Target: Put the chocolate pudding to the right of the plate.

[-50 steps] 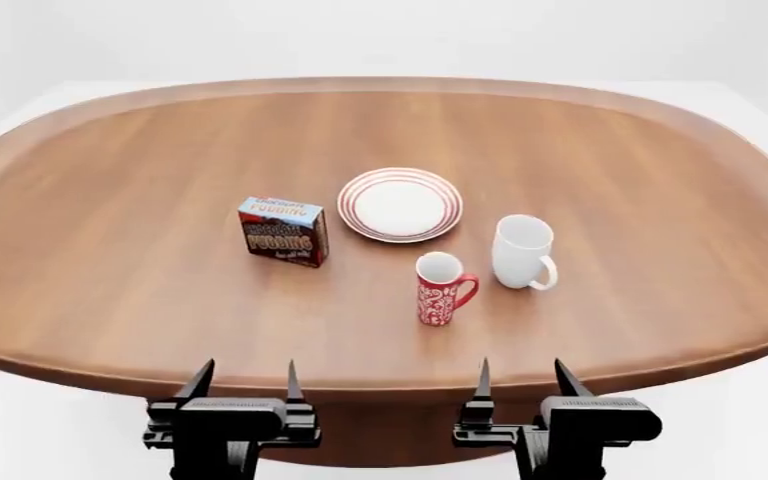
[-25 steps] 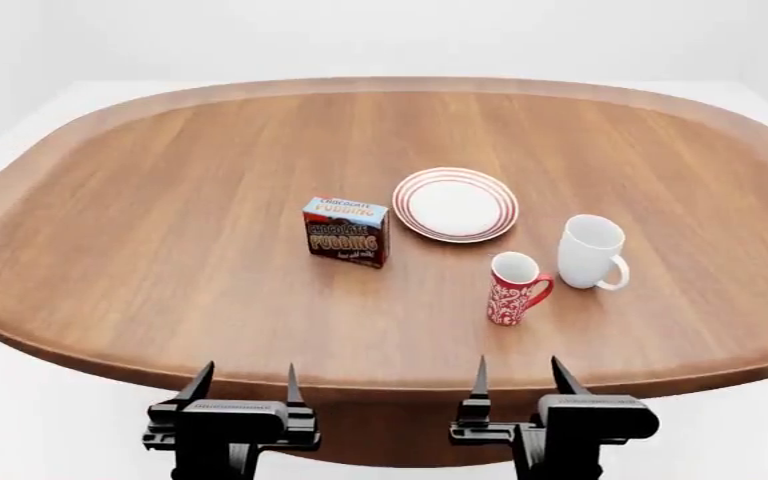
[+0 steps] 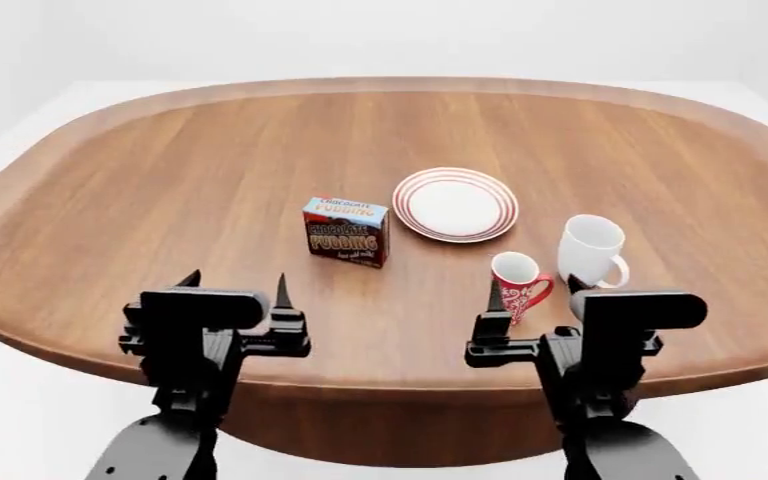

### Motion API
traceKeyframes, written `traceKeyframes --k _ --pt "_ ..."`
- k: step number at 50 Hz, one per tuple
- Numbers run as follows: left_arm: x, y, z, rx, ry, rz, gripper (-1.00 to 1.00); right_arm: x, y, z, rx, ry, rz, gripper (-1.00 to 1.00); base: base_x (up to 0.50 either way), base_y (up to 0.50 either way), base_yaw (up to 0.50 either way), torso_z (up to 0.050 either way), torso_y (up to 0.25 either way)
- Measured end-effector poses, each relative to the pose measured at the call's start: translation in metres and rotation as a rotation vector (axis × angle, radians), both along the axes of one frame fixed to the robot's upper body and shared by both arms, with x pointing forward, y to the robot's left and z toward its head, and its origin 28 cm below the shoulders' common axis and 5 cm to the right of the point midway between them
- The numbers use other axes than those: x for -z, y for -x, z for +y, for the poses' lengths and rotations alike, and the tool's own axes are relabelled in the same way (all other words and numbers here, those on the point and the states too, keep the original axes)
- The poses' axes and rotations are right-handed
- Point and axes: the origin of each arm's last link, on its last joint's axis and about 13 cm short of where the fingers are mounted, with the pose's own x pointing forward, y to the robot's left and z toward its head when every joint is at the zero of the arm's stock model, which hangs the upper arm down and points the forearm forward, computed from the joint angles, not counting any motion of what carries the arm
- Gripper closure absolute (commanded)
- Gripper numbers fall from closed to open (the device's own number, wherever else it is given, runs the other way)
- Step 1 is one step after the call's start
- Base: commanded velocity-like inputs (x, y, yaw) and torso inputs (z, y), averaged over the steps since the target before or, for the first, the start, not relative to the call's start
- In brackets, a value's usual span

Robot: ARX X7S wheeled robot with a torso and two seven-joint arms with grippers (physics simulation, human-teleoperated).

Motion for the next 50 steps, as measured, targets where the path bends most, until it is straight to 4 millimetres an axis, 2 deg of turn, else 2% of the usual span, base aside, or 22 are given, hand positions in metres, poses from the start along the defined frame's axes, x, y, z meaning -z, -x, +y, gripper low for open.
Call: traceKeyframes --k 8,16,50 --pt "-0.015 -0.002 0.001 0.011 -0.003 -0.006 -1.0 -0.018 0.001 -0.002 -0.018 0.019 -0.012 -1.0 0.45 0.0 0.0 0.0 0.0" --pt "-0.021 -0.003 0.001 0.019 -0.001 -0.007 -1.0 -0.026 0.001 -0.003 -0.028 0.025 -0.018 -1.0 0.5 0.0 0.0 0.0 0.0" --pt "-0.021 -0.004 0.001 0.026 -0.003 -0.004 -1.0 -0.022 0.001 -0.003 -0.045 0.026 -0.006 -1.0 0.5 0.0 0.0 0.0 0.0"
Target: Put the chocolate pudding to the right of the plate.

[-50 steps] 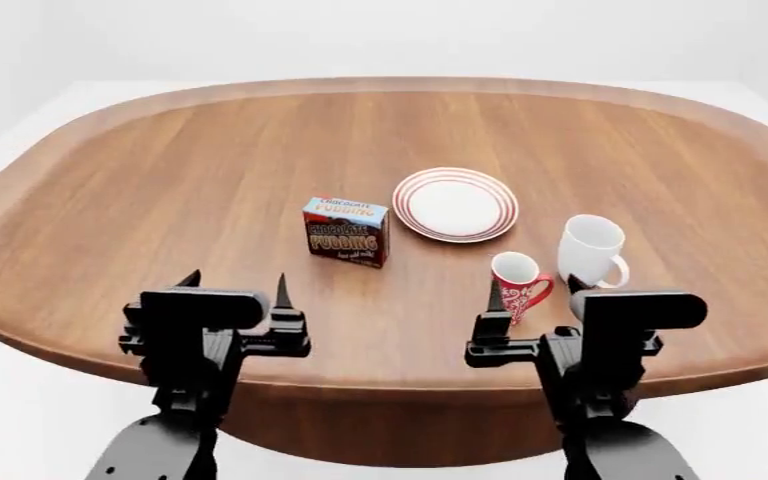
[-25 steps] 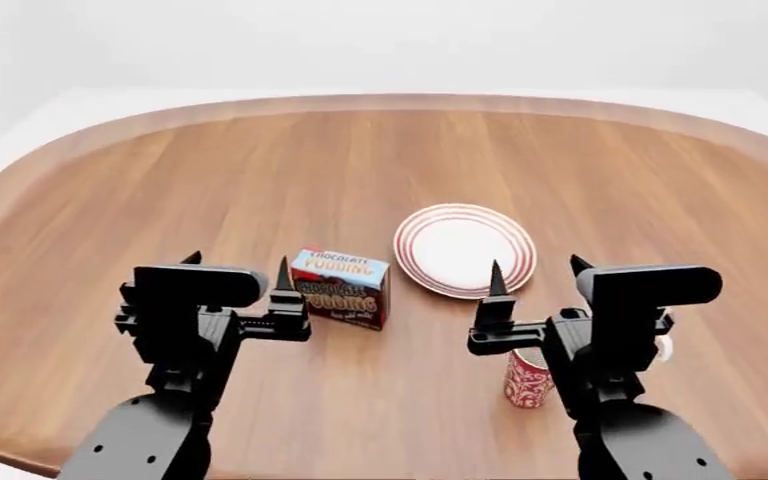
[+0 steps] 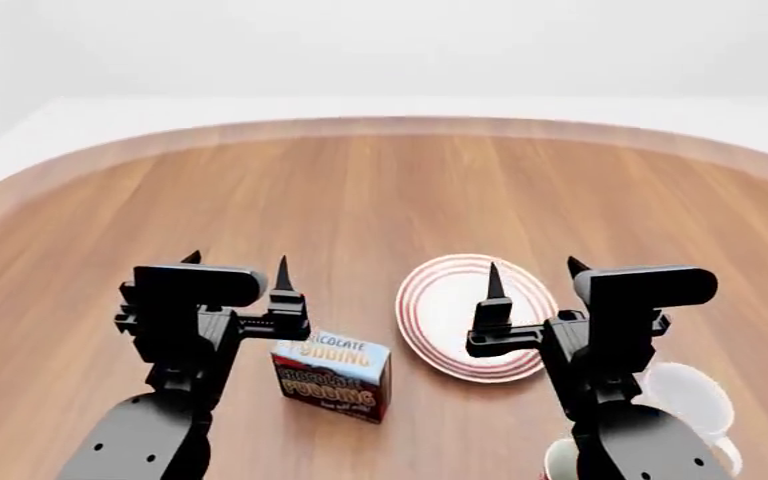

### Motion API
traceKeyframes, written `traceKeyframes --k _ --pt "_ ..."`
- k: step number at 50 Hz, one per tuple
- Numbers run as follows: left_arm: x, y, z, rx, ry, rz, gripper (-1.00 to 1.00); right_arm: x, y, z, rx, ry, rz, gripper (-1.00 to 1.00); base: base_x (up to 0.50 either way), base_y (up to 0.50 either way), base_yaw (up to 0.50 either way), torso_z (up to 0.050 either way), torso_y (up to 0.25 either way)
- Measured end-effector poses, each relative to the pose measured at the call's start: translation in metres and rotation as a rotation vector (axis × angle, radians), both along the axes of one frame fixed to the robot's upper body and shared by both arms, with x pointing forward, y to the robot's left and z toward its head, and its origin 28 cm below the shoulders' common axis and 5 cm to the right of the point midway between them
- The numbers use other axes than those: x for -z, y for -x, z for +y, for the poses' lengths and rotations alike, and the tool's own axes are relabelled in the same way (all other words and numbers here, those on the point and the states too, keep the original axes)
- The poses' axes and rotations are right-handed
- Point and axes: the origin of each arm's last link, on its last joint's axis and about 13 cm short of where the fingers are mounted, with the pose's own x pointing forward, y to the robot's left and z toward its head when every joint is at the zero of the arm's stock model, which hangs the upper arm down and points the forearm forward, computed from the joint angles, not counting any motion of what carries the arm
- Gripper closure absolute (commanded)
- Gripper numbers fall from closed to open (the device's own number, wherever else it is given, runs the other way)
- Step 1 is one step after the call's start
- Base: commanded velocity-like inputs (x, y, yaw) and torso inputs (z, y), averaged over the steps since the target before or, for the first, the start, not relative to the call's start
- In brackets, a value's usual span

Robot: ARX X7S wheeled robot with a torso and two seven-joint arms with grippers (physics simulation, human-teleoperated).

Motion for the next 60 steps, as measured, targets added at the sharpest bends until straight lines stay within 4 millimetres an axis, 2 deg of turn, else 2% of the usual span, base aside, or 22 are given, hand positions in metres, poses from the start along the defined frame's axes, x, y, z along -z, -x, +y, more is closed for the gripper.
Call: traceKeyframes --k 26,44,54,60 --pt "-0.002 0.0 0.001 -0.005 -0.002 -0.01 -1.0 0.0 0.0 0.0 0.002 0.007 0.0 -1.0 0.5 0.0 0.0 0.0 0.001" --pt "-0.001 -0.001 0.001 -0.008 -0.002 -0.009 -1.0 -0.004 -0.002 0.001 0.014 0.064 0.035 -1.0 0.0 0.0 0.0 0.0 0.0" --pt "-0.001 -0.001 0.002 -0.01 -0.004 -0.01 -1.0 -0.015 0.006 0.002 -0.1 0.149 0.078 -1.0 0.0 0.0 0.0 0.0 0.0" --pt "-0.001 -0.001 0.002 -0.012 -0.005 -0.01 -1.0 -0.028 0.013 0.0 -0.189 0.179 0.137 -1.0 0.0 0.0 0.0 0.0 0.0"
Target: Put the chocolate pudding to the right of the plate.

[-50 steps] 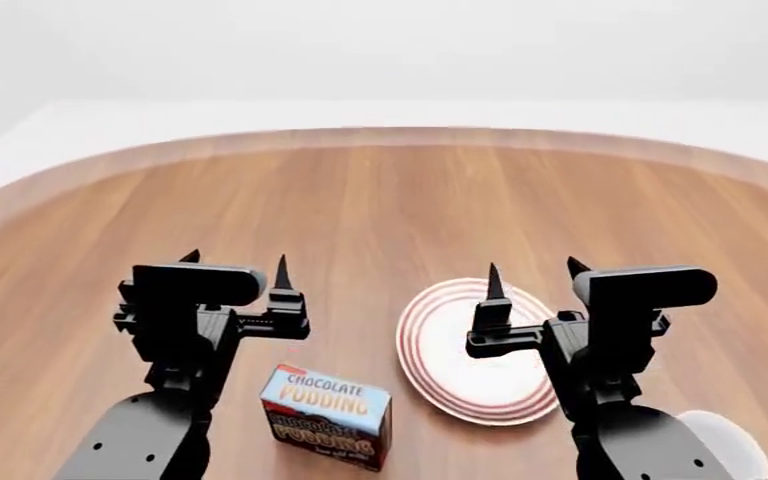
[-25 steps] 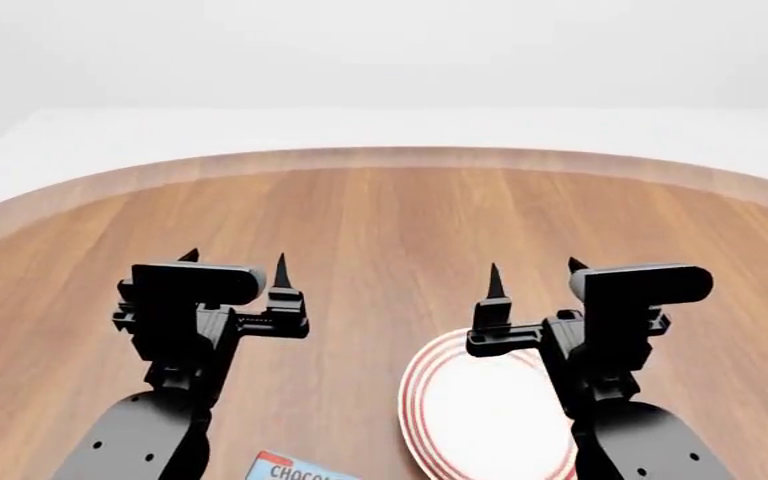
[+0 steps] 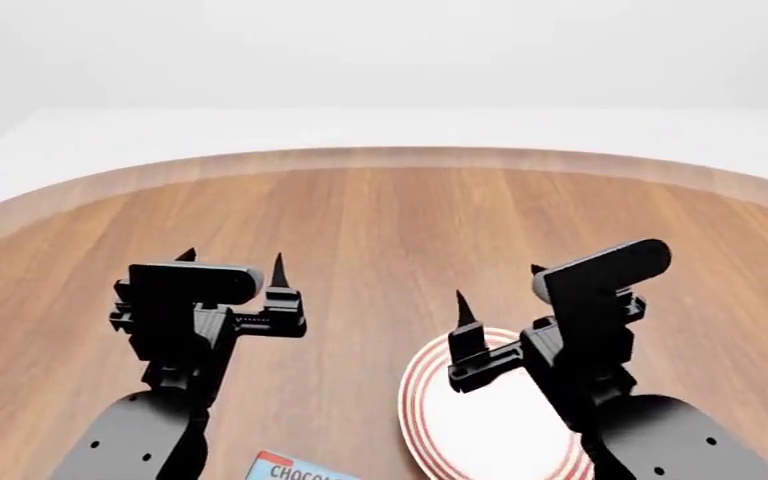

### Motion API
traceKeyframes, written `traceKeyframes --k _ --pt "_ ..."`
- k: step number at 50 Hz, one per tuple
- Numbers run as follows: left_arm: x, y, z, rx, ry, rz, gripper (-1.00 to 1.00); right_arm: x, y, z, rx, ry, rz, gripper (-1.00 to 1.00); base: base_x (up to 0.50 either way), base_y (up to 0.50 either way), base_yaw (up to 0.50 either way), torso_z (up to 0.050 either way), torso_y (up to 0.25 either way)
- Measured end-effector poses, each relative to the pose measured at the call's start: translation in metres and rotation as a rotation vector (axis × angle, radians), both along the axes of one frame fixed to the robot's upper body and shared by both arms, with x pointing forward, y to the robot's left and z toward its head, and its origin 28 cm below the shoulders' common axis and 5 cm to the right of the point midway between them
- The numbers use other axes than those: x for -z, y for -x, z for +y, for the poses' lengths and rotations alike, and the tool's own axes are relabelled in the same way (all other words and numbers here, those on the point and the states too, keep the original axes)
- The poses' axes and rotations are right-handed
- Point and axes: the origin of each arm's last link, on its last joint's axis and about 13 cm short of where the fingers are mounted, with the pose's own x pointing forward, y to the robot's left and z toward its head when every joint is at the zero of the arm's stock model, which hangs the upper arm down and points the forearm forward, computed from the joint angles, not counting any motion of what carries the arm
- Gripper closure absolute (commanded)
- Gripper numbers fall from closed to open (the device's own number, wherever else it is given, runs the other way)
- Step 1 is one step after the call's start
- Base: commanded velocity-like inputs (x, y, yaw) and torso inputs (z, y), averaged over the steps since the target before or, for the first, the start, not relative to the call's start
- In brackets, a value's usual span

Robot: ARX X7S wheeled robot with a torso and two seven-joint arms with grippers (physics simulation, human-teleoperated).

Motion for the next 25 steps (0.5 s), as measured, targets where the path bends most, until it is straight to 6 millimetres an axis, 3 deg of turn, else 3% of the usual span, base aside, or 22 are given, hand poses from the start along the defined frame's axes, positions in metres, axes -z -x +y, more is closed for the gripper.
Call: traceKeyframes --k 12,25 --pt "0.002 0.001 0.0 -0.006 -0.007 -0.003 -1.0 -0.033 0.012 -0.002 -0.265 0.136 0.118 -1.0 0.0 0.0 0.0 0.0 0.0" --pt "0.002 0.002 0.001 -0.013 -0.012 -0.007 -1.0 -0.048 0.03 -0.003 -0.46 0.19 0.241 -1.0 0.0 0.0 0.0 0.0 0.0"
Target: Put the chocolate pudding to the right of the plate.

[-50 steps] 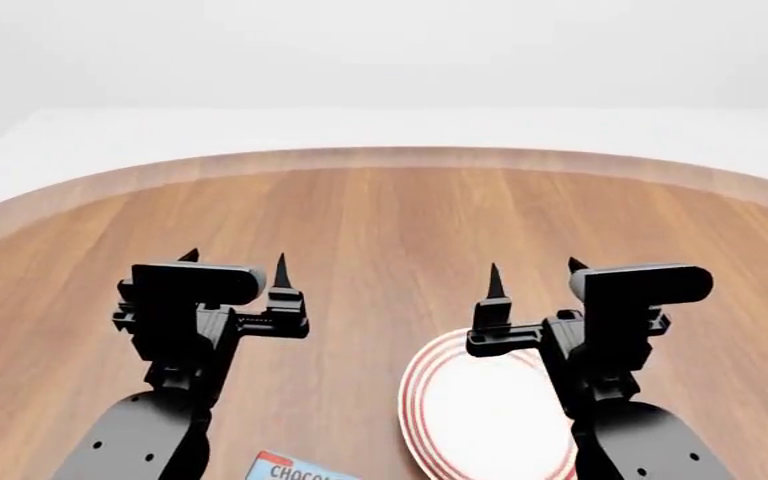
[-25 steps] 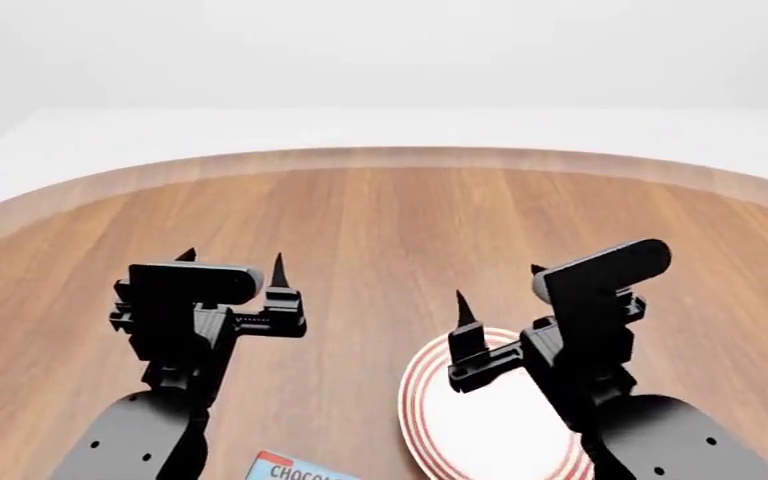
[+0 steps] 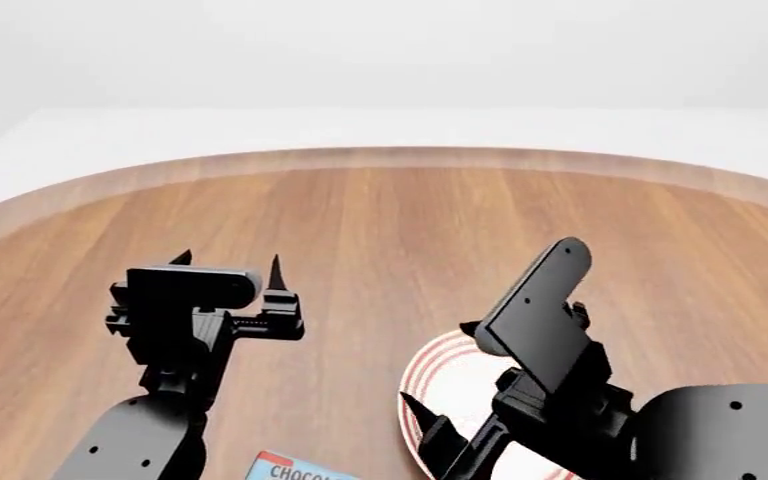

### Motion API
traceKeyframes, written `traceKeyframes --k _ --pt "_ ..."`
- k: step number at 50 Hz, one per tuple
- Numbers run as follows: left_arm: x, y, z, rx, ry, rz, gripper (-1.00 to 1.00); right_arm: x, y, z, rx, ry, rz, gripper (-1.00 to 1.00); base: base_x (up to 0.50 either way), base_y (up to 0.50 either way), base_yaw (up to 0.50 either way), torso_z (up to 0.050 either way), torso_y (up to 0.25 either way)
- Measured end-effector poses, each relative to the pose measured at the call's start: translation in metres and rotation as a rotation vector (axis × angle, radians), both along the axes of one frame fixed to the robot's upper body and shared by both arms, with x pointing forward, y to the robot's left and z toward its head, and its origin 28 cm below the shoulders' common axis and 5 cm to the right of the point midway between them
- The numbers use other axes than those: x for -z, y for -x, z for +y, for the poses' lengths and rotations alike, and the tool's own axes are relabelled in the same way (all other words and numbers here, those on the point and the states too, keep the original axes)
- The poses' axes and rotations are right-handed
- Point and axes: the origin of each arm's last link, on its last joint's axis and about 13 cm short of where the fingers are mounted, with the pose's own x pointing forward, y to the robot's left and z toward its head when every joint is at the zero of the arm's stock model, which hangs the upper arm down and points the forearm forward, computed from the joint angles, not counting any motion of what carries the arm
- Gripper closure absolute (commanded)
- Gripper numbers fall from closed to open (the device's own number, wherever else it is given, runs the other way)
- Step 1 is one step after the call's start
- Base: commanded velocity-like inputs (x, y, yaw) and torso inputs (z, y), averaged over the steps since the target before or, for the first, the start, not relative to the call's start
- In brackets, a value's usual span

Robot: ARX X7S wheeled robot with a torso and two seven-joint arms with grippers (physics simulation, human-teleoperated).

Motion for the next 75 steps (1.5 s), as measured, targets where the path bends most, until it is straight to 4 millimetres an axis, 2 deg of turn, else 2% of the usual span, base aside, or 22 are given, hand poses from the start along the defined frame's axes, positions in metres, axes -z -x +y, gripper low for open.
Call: traceKeyframes --k 11,22,75 --pt "0.0 0.0 0.0 0.001 -0.004 0.002 -1.0 -0.008 0.009 0.003 -0.084 -0.013 0.06 -1.0 0.0 0.0 0.0 0.0 0.0" --pt "0.0 -0.001 0.0 0.001 -0.008 0.002 -1.0 -0.003 0.011 0.009 -0.147 -0.022 0.125 -1.0 0.0 0.0 0.0 0.0 0.0" --pt "0.0 0.0 -0.004 0.013 -0.017 0.003 -1.0 0.066 -0.026 0.033 -0.221 0.051 0.385 -1.0 0.0 0.0 0.0 0.0 0.0"
